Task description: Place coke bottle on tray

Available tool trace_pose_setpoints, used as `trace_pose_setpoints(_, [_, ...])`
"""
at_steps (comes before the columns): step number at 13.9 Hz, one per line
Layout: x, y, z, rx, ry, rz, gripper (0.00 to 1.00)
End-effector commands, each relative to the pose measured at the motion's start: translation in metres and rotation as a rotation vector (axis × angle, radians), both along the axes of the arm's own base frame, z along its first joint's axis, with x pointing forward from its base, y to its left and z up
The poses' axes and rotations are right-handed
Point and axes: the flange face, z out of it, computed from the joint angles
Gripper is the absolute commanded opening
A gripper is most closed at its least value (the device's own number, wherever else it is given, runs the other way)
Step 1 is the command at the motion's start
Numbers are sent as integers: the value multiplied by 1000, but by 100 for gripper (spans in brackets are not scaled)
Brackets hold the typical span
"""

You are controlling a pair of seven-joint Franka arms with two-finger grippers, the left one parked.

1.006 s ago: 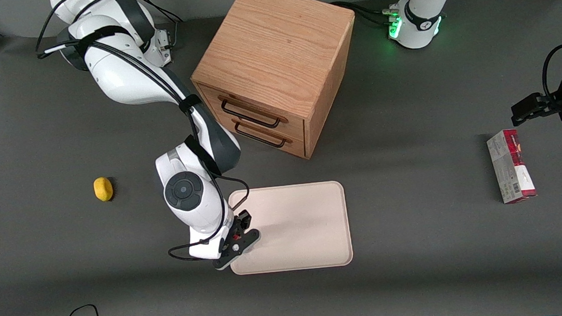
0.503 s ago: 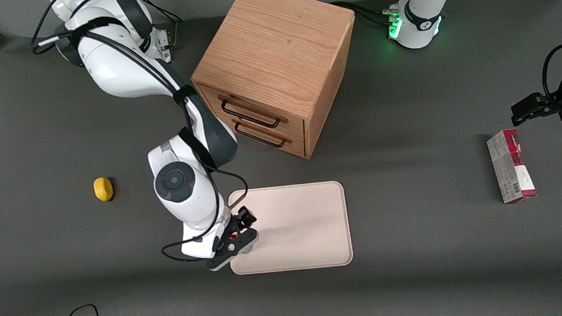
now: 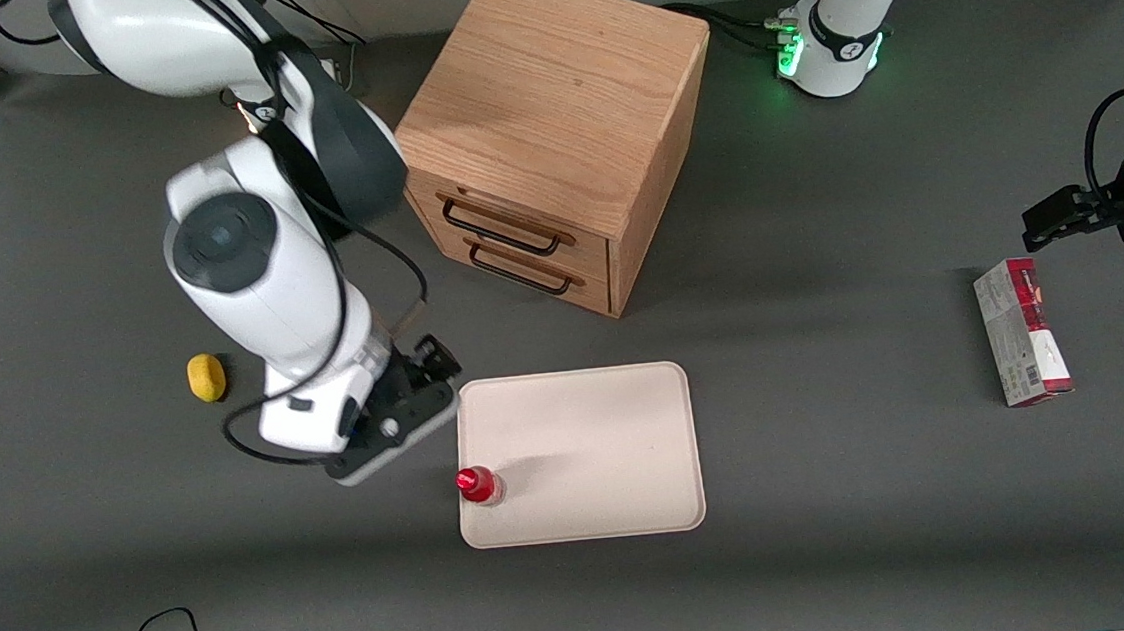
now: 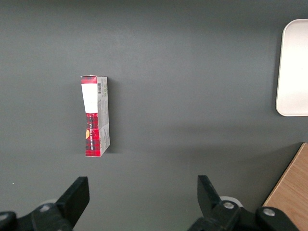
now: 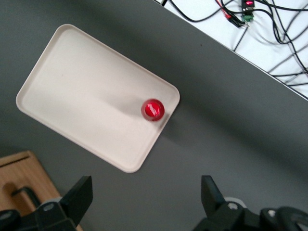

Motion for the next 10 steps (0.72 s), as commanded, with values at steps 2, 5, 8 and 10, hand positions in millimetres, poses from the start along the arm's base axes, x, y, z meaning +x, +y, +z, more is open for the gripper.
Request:
trace_pose_setpoints(2, [-26,-40,55,-53,31,-77,100])
trace_pose_setpoints(5, [-29,-116,65,-64,71,-184,100])
trace_pose_setpoints(8, [-39,-191,71,-16,33,-281,100])
trace_pose_setpoints(10, [-46,-235,73,-11,40,-341,100])
